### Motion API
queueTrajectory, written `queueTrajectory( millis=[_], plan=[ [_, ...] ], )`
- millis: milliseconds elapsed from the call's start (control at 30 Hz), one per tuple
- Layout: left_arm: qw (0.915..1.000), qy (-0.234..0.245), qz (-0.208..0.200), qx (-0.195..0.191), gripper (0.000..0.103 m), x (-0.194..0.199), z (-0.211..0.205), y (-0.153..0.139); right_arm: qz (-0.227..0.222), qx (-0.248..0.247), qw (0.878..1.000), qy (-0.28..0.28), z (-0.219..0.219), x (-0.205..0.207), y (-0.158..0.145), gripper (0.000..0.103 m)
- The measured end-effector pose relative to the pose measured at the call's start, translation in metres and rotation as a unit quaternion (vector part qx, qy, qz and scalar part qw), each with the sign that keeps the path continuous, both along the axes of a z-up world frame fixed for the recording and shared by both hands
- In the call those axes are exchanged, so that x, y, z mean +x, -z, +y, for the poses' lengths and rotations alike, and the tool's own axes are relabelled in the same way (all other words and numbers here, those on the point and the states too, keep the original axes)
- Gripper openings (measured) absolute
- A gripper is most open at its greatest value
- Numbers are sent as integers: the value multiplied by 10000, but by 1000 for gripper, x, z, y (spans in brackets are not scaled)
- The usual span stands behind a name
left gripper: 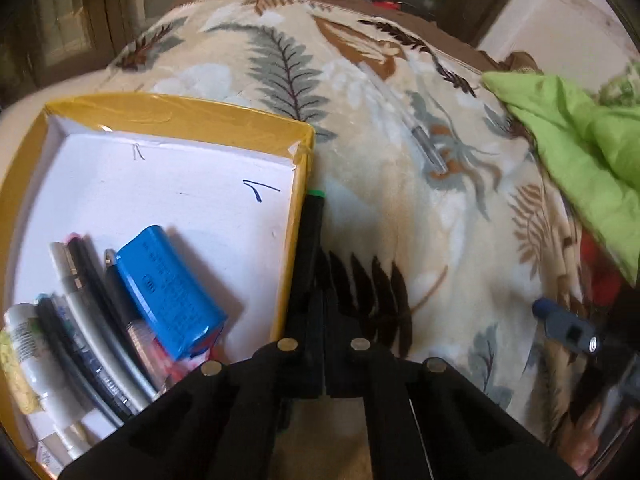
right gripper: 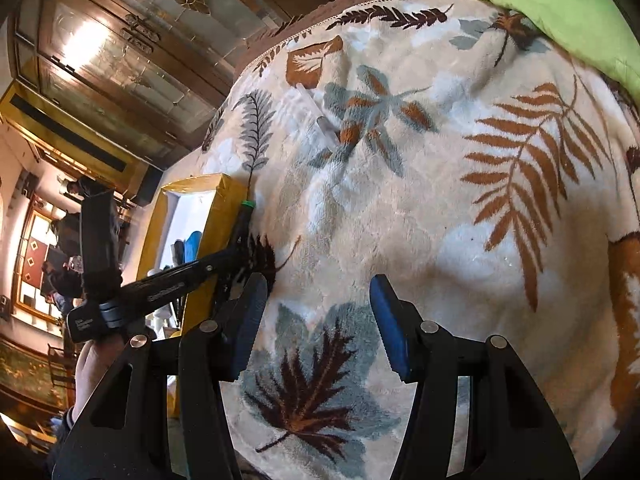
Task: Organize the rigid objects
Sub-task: 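Grasp the green-capped black marker with the right tool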
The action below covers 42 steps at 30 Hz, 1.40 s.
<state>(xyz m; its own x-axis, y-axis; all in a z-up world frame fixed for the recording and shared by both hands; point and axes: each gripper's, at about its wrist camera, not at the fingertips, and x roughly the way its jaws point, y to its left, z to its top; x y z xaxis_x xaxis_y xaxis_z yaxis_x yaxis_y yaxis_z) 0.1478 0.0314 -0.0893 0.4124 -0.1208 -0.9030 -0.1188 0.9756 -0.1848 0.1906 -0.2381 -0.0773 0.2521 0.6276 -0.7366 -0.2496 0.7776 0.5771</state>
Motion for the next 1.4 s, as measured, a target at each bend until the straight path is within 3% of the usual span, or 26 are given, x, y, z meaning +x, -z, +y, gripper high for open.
queueTrajectory(
  millis=[100,200,267,333,433,500,667,833,933,1067,1200,1233,1400],
  plan=[
    [9996,207,-159,97,1,-13,-6,2,-24,69,10000,-2,3,0,-2,54],
    [9987,120,-209,-448,3,-22,4,2,-80,73,9999,-132,14,0,-4,54],
    [9959,107,-418,-801,16,-32,8,-1,-142,85,9987,-488,31,0,-9,54],
    [9892,100,-742,-1262,43,-49,16,-11,-79,-32,9963,-850,54,2,-7,54],
    [9807,-36,-1243,-1505,74,-73,27,-32,123,41,9932,-1161,85,6,3,54],
    [9788,-266,-1460,-1411,75,-87,36,-41,242,41,9917,-1259,103,8,11,54],
    [9645,-809,-2025,-1491,76,-100,62,-57,562,118,9888,-1378,134,15,28,54],
    [9635,-990,-1957,-1533,76,-100,71,-51,707,-142,9892,-1273,152,23,42,54],
    [9630,-1009,-1945,-1570,76,-99,72,-51,738,-522,9890,-1174,160,25,46,48],
    [9644,-960,-1958,-1499,76,-103,70,-53,580,-1028,9873,-1059,178,24,46,47],
    [9679,-889,-1927,-1348,76,-105,64,-55,-166,-2046,9703,-1279,205,8,38,32],
    [9684,-868,-1935,-1314,76,-105,63,-55,-308,-2085,9682,-1350,204,3,33,22],
    [9726,-591,-1839,-1296,76,-94,46,-56,-20,-1188,9848,-1267,137,-2,9,14]
  ],
)
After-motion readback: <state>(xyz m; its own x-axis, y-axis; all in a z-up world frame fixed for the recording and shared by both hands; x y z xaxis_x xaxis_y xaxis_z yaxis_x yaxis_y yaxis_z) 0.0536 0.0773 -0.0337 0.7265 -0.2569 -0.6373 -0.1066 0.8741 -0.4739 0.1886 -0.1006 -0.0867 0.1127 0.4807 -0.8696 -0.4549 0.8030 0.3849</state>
